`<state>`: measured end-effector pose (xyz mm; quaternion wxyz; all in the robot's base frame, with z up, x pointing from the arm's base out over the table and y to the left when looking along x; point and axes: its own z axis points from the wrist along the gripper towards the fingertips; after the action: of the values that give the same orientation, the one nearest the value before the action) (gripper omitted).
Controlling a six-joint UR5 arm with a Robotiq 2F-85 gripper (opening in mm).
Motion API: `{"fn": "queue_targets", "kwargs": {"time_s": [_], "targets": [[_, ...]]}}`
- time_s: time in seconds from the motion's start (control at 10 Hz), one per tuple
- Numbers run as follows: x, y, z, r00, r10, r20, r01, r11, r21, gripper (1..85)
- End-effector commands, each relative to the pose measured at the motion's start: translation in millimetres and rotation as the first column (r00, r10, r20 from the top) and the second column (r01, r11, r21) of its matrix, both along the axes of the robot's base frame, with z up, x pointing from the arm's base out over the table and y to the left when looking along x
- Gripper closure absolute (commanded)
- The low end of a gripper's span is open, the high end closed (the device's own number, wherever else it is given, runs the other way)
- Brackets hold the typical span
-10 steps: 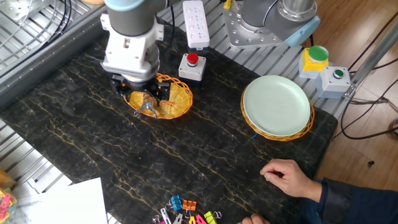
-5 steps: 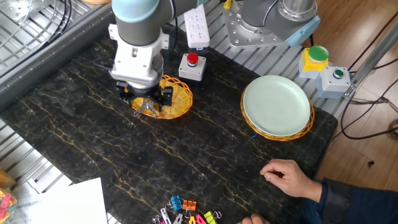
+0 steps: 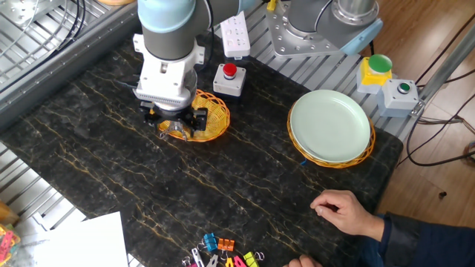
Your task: Use a clamp
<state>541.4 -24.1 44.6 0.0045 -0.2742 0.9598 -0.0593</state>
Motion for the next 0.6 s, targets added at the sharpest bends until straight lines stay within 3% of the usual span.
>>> {"fn": "queue_targets", "kwargs": {"time_s": [0.0,0.5], "targets": [[4.1,5.7,1.9,1.000,-0.011,0.004,0.011,1.000,0.011,12.7],[7.9,3.6,-0.4,1.000,-0.006,0.010,0.006,1.000,0.001,13.3]]}}
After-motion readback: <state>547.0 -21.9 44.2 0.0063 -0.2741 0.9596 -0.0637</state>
